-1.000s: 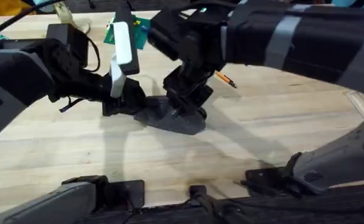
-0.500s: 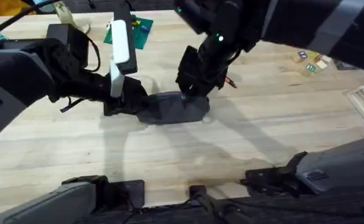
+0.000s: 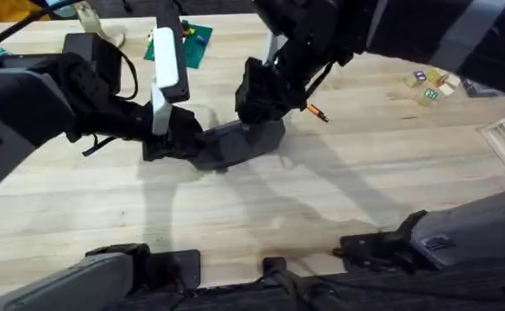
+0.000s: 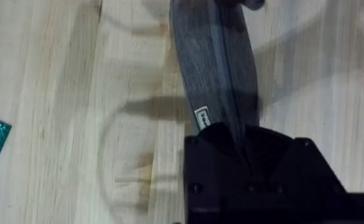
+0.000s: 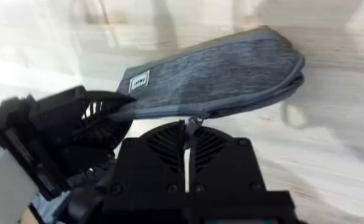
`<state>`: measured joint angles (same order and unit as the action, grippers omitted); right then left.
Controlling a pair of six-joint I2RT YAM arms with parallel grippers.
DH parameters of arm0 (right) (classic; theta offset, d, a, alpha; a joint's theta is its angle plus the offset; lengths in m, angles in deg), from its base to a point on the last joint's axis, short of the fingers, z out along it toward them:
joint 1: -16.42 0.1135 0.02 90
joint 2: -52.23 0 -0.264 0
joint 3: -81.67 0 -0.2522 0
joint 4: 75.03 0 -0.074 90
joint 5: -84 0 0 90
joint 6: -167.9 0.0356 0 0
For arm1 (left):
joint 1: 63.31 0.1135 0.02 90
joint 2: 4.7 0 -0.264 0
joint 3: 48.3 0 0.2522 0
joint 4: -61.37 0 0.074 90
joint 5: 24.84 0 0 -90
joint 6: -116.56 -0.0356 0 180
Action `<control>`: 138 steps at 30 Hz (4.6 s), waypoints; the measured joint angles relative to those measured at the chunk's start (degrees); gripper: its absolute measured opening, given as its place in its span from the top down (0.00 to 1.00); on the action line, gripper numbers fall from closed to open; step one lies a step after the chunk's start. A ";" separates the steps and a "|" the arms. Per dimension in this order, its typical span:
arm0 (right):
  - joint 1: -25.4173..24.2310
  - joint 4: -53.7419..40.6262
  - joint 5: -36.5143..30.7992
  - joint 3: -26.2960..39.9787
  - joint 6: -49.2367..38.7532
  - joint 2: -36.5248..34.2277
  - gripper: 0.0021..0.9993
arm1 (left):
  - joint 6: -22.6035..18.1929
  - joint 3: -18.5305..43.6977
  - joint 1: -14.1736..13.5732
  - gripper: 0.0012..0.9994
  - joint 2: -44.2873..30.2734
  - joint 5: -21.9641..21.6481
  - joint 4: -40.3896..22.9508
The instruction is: Unzip the bag, pick up the pens from the table one at a time and place them inside, then zip the bag closed.
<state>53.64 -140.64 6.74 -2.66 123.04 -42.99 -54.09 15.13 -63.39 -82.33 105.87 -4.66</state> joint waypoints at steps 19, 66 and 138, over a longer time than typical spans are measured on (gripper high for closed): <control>8.32 9.05 5.39 -0.72 -5.36 -0.31 0.97 | -0.07 0.00 0.44 0.96 0.00 -0.46 0.00; -5.95 -5.23 6.58 -0.46 -26.11 10.66 0.00 | -1.07 -0.02 0.23 0.17 -0.02 1.85 0.04; 5.25 -2.21 7.84 3.76 -87.62 2.80 0.97 | -1.07 9.25 14.80 0.01 22.88 -1.51 -20.39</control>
<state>58.89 -142.85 14.58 1.10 35.42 -40.19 -55.15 24.37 -48.59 -59.45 104.36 -25.05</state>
